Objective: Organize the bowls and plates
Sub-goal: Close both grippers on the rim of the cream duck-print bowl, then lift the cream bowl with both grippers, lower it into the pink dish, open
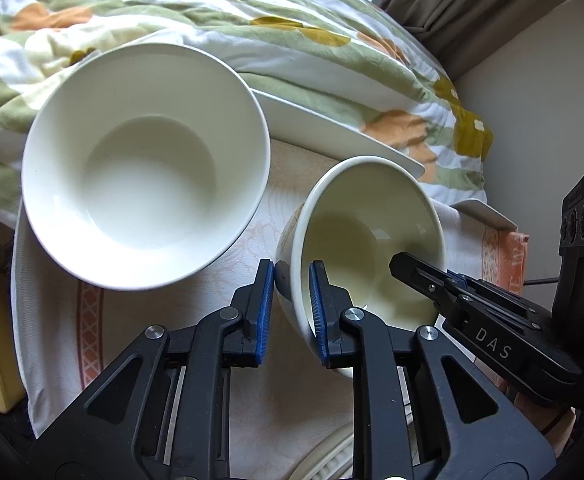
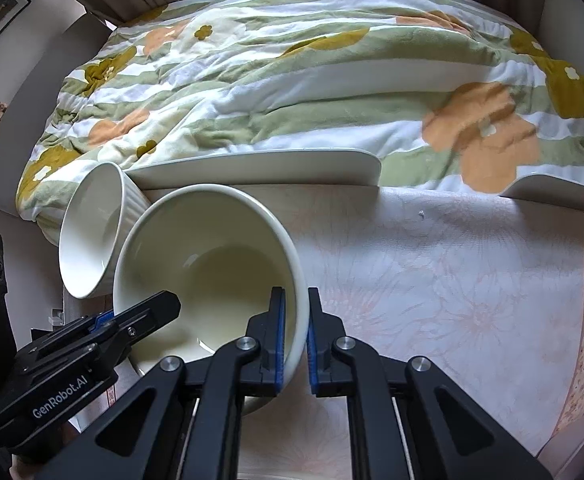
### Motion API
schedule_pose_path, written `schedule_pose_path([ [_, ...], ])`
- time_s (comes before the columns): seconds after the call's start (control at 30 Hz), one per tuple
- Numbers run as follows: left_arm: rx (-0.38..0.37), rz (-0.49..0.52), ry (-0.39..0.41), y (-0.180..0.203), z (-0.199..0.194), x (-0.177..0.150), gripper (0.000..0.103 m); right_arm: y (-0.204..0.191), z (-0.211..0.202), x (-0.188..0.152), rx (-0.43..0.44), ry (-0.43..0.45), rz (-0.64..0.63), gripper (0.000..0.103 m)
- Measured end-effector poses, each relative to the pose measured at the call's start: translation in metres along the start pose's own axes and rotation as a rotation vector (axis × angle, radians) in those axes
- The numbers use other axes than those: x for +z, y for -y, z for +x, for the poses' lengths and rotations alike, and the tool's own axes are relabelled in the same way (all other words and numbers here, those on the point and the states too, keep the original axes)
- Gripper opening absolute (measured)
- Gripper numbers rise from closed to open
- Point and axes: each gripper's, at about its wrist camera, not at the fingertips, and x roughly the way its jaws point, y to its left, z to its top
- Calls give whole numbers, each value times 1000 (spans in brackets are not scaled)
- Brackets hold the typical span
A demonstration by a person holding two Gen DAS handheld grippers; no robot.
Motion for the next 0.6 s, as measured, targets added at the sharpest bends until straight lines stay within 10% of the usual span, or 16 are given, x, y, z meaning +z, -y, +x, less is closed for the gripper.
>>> schedule_pose_path([
  [0.6,-43,180,32,106,-52,-22,16,41,-96,-28,-17,138,106,8],
])
